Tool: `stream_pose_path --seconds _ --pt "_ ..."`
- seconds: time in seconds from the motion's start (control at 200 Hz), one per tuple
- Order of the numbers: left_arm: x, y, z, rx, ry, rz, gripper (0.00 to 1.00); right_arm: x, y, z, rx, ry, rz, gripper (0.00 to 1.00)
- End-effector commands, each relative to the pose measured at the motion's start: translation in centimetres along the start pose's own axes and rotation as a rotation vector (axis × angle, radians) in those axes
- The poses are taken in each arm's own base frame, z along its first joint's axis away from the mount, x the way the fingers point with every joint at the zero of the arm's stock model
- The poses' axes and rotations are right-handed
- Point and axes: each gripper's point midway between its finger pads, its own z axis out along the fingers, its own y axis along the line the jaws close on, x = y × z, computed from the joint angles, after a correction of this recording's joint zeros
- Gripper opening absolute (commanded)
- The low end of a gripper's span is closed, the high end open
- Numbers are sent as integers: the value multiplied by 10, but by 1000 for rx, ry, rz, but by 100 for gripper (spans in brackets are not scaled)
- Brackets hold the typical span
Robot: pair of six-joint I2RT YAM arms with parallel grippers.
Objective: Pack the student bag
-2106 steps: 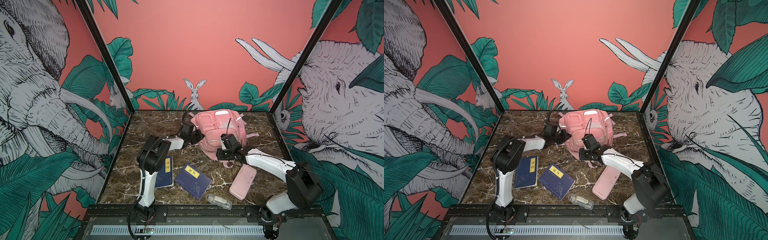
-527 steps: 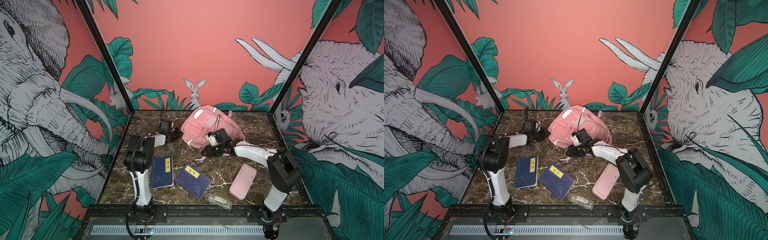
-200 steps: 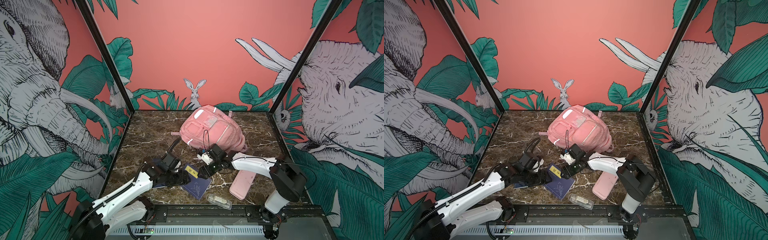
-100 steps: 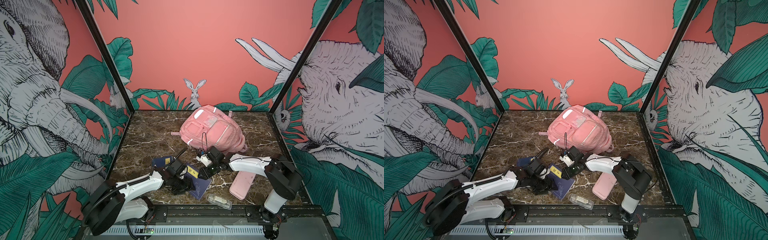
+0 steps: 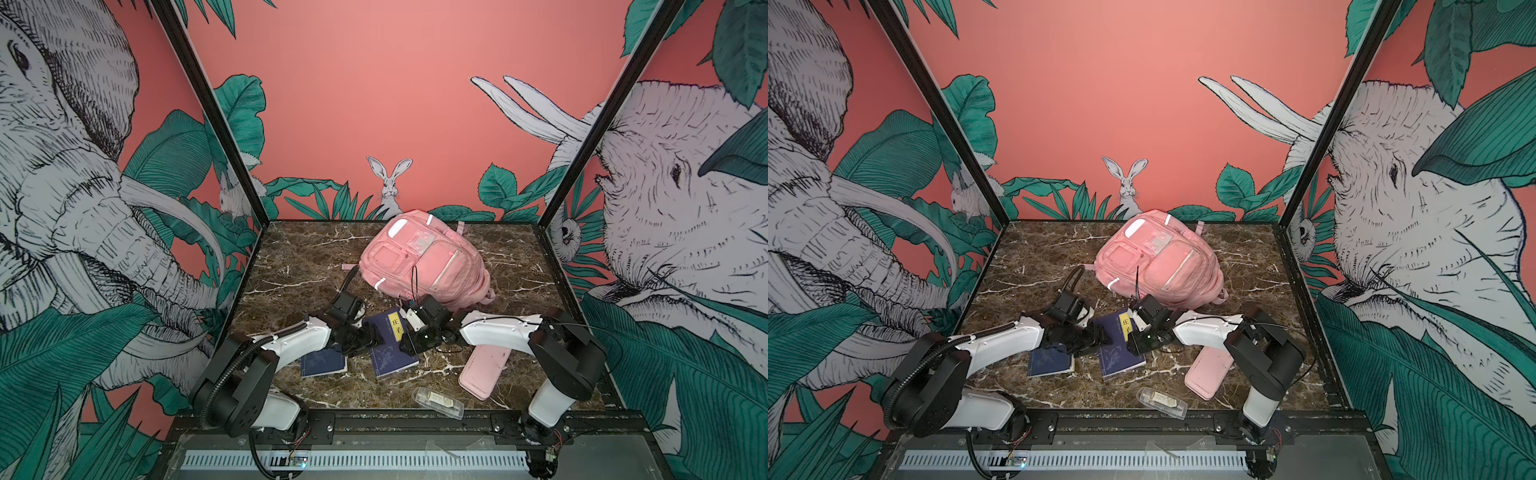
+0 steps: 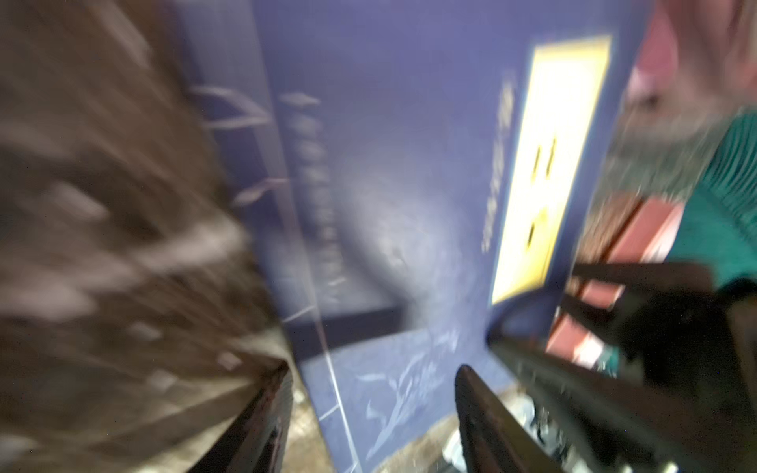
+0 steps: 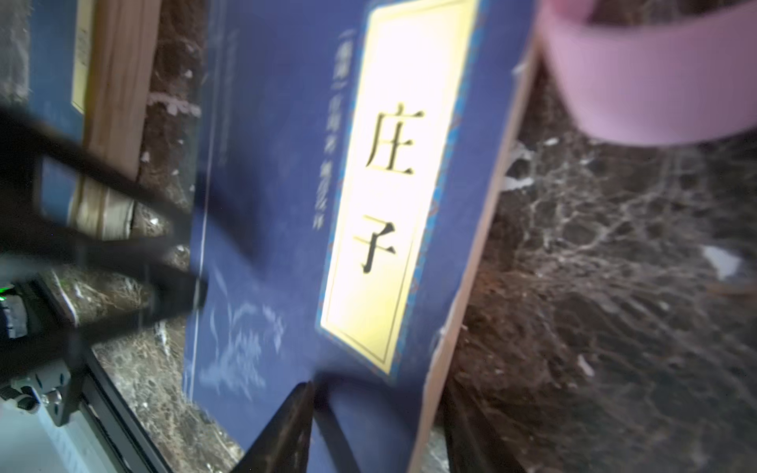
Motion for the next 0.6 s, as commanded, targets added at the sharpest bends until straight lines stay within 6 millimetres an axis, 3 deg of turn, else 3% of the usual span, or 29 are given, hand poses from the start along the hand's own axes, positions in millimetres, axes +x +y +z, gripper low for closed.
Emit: stream_pose_path --seconds 0.0,0.37,0.595 --pt "-20 -8 -5 17 -47 85 66 9 -3 -4 28 16 38 53" --pt "-4 -2 10 55 34 103 66 -4 -25 -9 185 5 26 53" --pt "-7 -11 12 117 12 123 63 10 -32 8 193 76 33 32"
